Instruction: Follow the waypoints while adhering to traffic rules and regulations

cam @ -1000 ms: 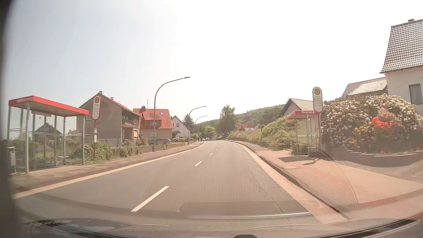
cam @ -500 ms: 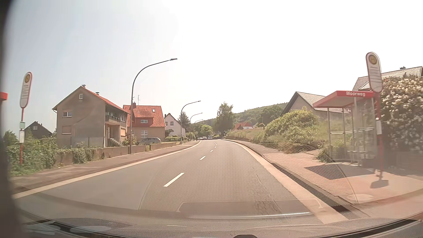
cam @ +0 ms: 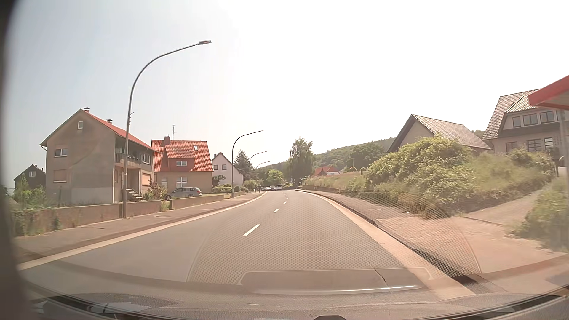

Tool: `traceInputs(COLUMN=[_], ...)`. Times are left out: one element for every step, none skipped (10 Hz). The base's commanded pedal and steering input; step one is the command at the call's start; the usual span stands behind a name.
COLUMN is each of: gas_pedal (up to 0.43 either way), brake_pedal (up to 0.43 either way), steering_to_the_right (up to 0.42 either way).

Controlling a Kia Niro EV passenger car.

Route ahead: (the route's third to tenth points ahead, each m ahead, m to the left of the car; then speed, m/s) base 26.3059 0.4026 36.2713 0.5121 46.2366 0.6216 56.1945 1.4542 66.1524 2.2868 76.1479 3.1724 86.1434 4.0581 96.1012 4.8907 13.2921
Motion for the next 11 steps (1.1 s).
traceInputs(gas_pedal=[0.177, 0.177, 0.169, 0.169, 0.169, 0.169, 0.138, 0.13, 0.13, 0.13, 0.138], brake_pedal=[0.0, 0.0, 0.0, 0.0, 0.0, 0.0, 0.0, 0.0, 0.0, 0.0, 0.0], steering_to_the_right=[-0.006, -0.005, 0.001, 0.003, 0.003, 0.004, 0.003, 0.003, 0.003, 0.003, 0.003])
